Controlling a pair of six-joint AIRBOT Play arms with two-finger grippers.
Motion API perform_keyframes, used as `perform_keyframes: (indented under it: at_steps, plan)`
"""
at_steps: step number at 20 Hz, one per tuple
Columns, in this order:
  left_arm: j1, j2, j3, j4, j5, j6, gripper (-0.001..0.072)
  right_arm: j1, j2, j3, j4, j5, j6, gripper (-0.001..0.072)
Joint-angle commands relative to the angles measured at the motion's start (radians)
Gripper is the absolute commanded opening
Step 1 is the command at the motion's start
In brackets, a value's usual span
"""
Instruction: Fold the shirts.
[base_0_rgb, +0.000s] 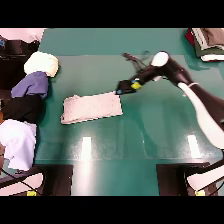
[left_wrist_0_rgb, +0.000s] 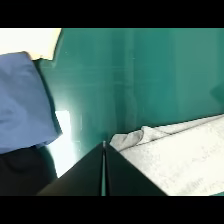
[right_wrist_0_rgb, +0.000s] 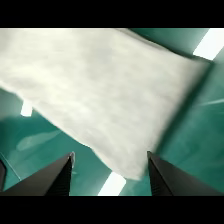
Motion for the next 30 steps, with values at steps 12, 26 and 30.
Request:
perform_keyframes:
  at_steps: [12, 26, 30]
  plan:
    - [0.0, -0.007, -0.076, -0.041, 0.002, 0.002, 0.0022, 0.087, -0.243, -0.007, 0.283, -0.111, -0.011, 0.0629]
    - [0.0, -0.007, -0.076, -0.041, -0.004, 0.026, 0.0022, -0.044, -0.095, 0.073, 0.184, -0.024, -0.16, 0.0011]
    - [0.0, -0.007, -0.077, -0.041, -0.014, 0.026, 0.0022, -0.298, 0.057, 0.072, 0.044, 0.011, -0.101, 0.0011]
